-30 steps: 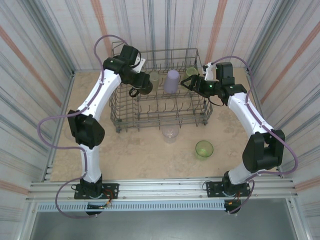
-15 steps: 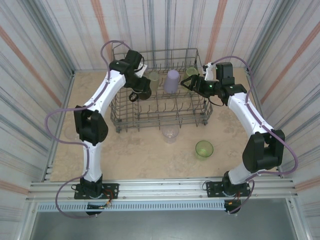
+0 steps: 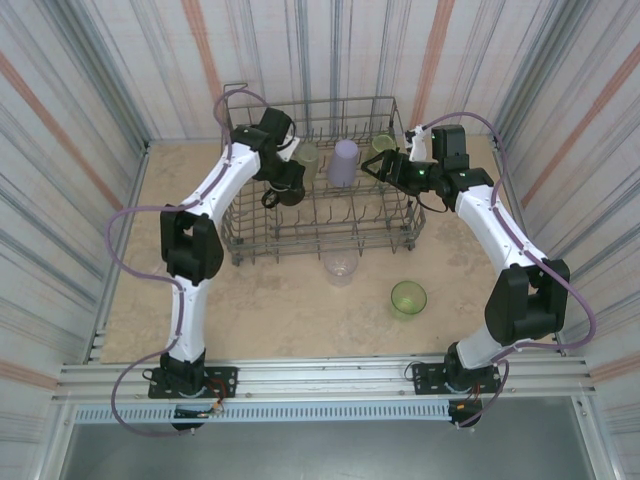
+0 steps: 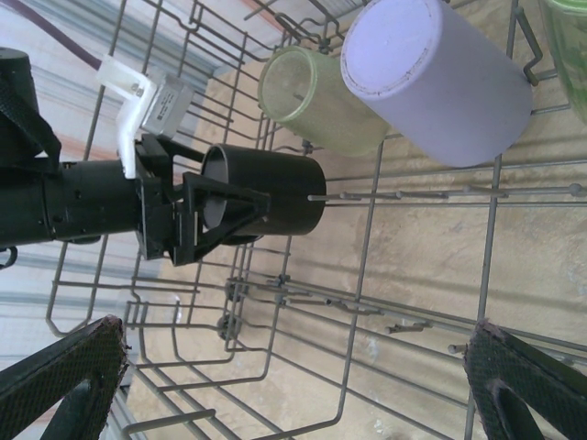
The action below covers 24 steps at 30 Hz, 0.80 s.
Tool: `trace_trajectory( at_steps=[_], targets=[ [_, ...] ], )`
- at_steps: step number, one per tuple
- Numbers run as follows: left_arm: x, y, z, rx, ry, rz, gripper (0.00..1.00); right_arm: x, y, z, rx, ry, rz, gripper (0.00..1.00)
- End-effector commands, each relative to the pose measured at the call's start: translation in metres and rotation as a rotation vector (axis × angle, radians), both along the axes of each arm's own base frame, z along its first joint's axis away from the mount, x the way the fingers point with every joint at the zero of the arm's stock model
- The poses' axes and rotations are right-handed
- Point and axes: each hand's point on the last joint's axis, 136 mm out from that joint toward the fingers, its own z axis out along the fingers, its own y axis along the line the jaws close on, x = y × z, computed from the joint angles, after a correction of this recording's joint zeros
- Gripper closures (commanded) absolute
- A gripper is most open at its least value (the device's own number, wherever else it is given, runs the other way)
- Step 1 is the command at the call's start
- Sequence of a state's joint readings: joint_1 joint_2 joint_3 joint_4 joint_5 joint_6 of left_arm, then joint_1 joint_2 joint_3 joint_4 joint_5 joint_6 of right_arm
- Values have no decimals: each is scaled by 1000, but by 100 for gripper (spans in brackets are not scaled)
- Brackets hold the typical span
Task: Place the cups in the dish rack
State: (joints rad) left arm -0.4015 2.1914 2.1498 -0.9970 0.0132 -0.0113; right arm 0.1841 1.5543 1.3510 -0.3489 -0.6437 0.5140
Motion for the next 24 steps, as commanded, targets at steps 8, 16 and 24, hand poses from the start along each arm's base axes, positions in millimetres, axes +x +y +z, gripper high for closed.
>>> trace_trajectory(
  at_steps=[8,16,24],
  targets=[
    [6,-2,-14,52,-13,18,89,-10,1,2,-15,-8,15,1],
    [5,-5,-19,47,-4,46,53,-11,1,2,-15,-9,15,1],
    [0,-8,-23,46,9,63,31,-12,1,3,-13,-11,19,1]
  ],
)
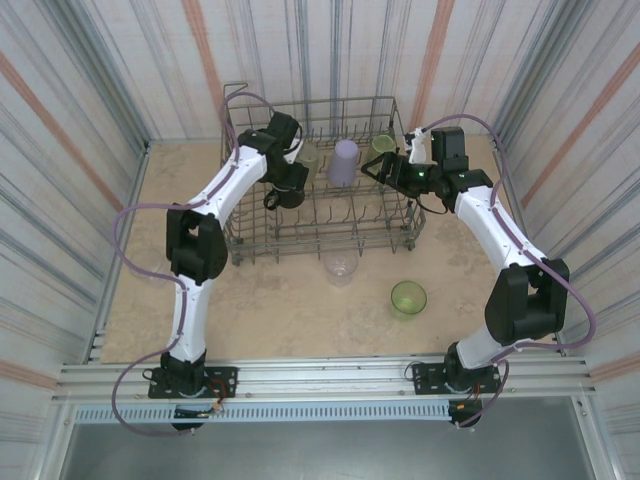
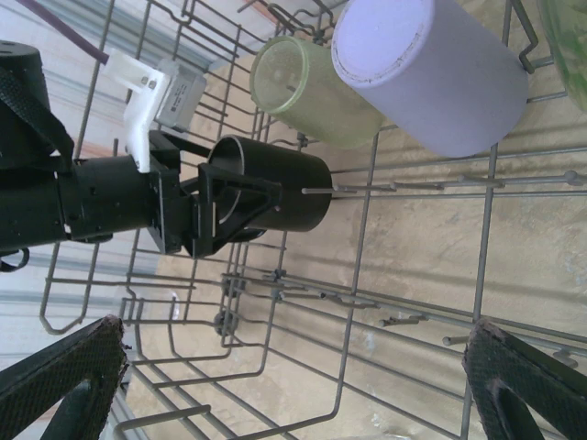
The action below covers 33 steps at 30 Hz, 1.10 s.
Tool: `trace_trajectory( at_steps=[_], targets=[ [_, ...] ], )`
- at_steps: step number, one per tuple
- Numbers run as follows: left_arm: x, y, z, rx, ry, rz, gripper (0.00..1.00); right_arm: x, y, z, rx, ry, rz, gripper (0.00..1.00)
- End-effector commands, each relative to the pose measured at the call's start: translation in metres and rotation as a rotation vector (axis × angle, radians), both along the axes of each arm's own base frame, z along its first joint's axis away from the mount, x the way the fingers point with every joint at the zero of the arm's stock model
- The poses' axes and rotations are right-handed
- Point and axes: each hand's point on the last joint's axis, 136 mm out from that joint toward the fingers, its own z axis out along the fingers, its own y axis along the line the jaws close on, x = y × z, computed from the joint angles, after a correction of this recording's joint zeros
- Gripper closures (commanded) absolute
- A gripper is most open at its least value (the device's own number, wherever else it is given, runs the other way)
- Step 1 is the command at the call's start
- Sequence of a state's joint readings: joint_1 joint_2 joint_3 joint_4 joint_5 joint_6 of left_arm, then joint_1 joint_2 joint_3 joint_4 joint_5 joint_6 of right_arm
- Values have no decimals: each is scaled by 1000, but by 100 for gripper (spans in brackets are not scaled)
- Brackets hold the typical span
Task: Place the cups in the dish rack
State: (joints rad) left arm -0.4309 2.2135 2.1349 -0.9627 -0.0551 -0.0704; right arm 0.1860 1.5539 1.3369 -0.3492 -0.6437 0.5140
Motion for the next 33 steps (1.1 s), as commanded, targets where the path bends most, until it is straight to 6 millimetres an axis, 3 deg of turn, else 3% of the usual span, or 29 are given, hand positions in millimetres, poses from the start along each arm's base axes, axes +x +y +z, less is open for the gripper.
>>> trace_trajectory(
  at_steps=[1,10,20,31,33],
  targets=[
    [-4,-2,-10,11,22,16,27,-10,1,8,-11,-23,17,1],
    [-7,0,3,3,4,44,10,-11,0,10,-7,-28,16,1],
    [-9,6,10,18,-4,63,1,-12,0,13,3,-32,19,1],
    [-15,13,49,7,-67,79,1,-14,0,17,6,-35,20,1],
    [-19,15,66,-7,-96,82,1,-15,1,17,7,-35,22,1]
  ],
)
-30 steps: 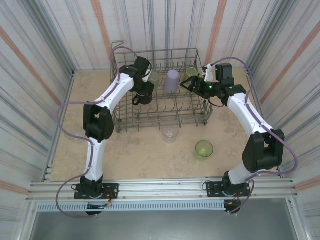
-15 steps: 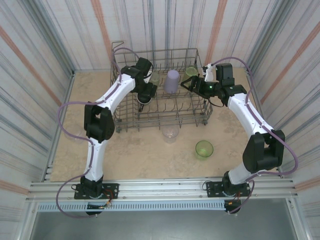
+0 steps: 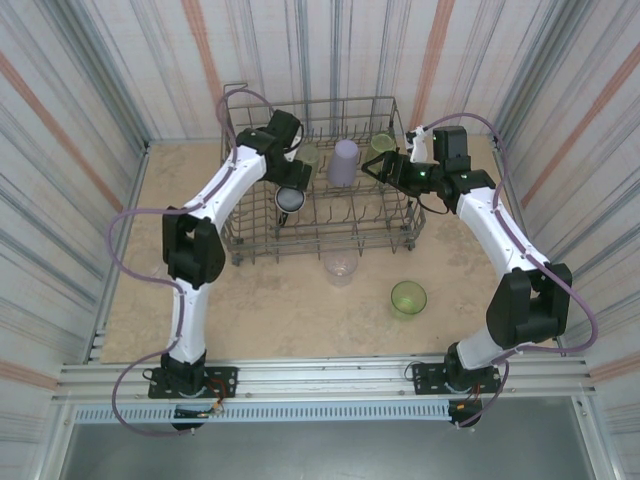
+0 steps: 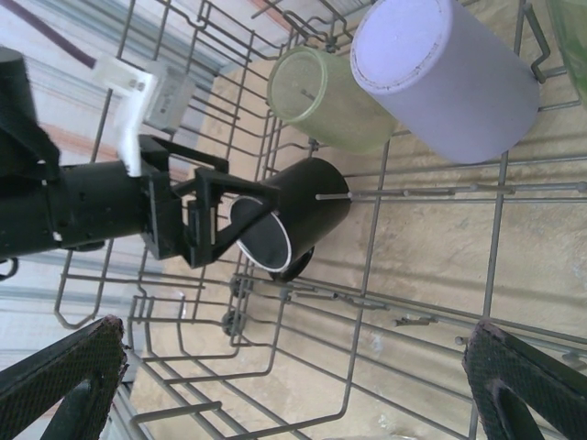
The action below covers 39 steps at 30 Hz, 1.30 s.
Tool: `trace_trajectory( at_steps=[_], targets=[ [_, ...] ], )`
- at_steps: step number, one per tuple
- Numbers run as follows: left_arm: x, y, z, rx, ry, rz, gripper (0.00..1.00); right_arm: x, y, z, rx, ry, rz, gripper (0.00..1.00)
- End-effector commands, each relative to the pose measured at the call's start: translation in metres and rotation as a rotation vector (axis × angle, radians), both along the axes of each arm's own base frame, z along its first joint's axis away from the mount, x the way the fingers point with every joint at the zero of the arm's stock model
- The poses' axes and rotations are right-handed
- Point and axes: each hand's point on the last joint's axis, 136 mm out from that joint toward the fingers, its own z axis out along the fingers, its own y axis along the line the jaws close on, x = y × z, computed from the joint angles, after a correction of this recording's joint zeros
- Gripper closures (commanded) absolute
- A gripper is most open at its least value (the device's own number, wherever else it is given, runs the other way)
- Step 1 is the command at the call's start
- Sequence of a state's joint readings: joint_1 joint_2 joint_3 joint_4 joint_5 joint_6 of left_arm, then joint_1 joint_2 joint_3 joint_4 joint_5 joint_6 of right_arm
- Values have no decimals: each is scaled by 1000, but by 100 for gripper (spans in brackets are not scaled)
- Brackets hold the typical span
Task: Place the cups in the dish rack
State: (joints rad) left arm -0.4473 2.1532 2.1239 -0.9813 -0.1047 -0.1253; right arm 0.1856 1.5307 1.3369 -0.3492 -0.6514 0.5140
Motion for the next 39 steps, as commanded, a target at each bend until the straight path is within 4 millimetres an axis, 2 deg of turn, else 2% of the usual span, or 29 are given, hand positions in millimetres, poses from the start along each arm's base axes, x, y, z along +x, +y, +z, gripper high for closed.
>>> trace_trajectory(
  at_steps=[1,10,15,26,32,36,39],
  targets=[
    [-12,12,45,-12,-62,30,1,-11,0,7,-2,-12,16,1],
    [-29,27,85,-30,-129,78,1,-15,-1,11,-4,-17,14,1],
    [-44,39,99,-47,-150,125,1,-18,-4,11,-14,-19,7,1],
    [-82,52,106,-89,-151,162,1,-28,-14,10,-49,-23,-22,1],
    [-100,53,116,-80,-180,142,1,-37,-38,18,-136,-32,-88,1],
    [-106,51,125,-90,-221,103,1,-50,-45,17,-199,-18,-109,1],
    [-106,47,131,-111,-250,69,1,-61,-51,9,-295,23,-131,1]
  ],
)
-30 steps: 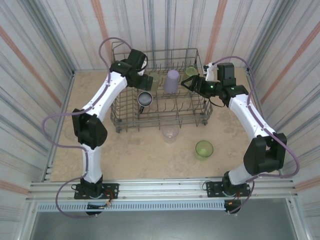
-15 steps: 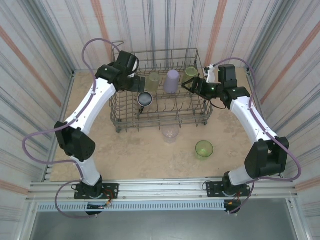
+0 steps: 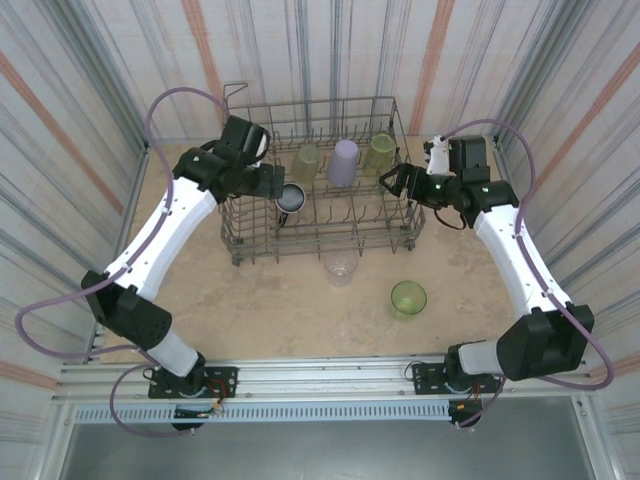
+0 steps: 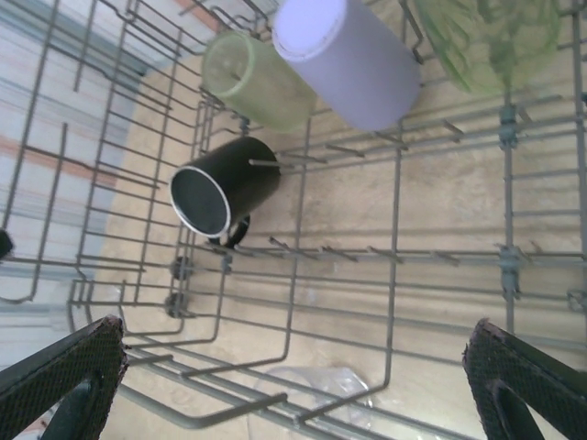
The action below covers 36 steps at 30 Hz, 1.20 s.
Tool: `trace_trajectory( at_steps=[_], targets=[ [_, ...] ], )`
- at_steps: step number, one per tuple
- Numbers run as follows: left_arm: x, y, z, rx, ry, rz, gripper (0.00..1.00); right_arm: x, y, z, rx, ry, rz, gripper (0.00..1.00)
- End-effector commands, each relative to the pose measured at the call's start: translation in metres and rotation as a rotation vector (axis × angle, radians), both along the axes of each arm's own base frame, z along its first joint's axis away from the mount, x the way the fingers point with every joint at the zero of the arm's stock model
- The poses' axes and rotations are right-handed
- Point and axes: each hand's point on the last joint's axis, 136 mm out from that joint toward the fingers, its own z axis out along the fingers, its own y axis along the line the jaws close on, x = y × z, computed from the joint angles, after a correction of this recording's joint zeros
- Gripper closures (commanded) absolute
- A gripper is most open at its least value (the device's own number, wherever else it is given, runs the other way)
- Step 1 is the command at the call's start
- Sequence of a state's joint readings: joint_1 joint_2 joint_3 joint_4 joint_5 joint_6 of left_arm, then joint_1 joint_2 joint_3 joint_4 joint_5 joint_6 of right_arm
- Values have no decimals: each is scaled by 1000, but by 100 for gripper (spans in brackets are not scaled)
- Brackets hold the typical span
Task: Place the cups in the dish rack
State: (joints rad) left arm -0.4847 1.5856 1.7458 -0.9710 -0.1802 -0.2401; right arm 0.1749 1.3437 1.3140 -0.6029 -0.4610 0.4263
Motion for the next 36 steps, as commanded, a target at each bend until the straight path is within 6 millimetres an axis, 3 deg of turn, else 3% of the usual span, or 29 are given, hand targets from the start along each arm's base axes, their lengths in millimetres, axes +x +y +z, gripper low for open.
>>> trace_trajectory(
  at_steps=[1,12,19,25,36],
  targets=[
    [-1,-4,16,-16,-67,-49,1,-20,-13,-2,-138,23,-26,1],
    [16,-22,25,11,-146,-194,1,-62,-32,-23,-239,102,-99,1],
    [28,-20,13,33,-152,-207,1,-83,-35,-38,-256,149,-117,1],
    [23,-11,-1,57,-161,-201,1,-97,-33,-61,-269,209,-122,1],
    [10,-3,6,71,-212,-216,1,-119,-30,-99,-283,312,-135,1]
  ],
)
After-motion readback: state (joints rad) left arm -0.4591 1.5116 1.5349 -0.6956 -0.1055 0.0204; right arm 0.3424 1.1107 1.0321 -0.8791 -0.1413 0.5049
